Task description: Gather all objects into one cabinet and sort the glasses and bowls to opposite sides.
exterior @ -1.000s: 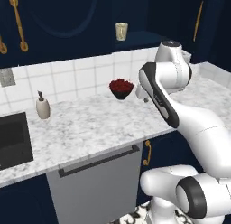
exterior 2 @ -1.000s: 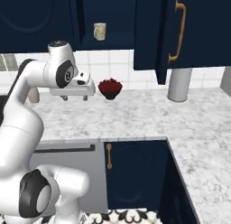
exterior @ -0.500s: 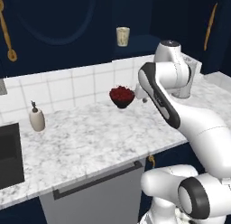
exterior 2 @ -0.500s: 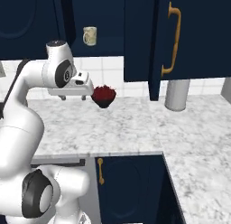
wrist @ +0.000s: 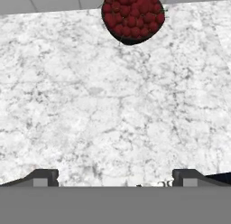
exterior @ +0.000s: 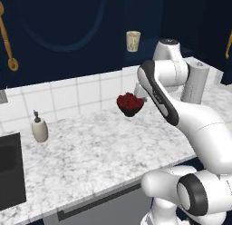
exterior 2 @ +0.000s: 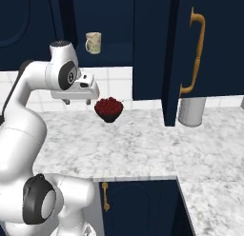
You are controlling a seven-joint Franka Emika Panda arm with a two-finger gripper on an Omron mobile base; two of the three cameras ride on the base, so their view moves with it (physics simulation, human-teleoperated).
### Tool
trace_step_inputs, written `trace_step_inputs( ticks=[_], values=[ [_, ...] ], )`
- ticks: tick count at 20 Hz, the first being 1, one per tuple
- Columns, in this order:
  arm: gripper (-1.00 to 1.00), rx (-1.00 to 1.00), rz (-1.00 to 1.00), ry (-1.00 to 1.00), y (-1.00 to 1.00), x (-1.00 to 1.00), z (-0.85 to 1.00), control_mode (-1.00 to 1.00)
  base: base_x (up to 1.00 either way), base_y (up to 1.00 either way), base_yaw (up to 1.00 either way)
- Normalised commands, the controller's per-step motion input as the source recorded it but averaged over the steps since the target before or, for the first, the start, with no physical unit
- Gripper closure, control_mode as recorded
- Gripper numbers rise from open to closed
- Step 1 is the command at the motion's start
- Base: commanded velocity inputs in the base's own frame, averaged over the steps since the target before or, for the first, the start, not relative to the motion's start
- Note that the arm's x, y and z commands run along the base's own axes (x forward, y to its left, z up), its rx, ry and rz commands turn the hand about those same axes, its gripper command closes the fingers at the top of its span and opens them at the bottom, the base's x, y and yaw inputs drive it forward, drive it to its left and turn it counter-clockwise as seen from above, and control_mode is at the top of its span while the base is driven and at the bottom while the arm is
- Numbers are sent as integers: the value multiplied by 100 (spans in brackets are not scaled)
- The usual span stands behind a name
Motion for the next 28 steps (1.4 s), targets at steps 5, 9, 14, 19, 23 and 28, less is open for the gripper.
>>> trace_step_inputs(
  ticks=[5,9,14,19,23,28],
  values=[
    [-100,0,0,0,0,0,0,100,1,0,0],
    [-100,0,0,0,0,0,0,100,0,-3,-2],
    [-100,0,0,-2,0,2,11,-100,0,-2,-2],
    [-100,0,0,-20,0,18,76,-100,0,0,0],
    [-100,0,0,-24,0,19,74,-100,0,0,0],
    [-100,0,-4,-18,0,7,32,-100,0,0,0]
  ],
)
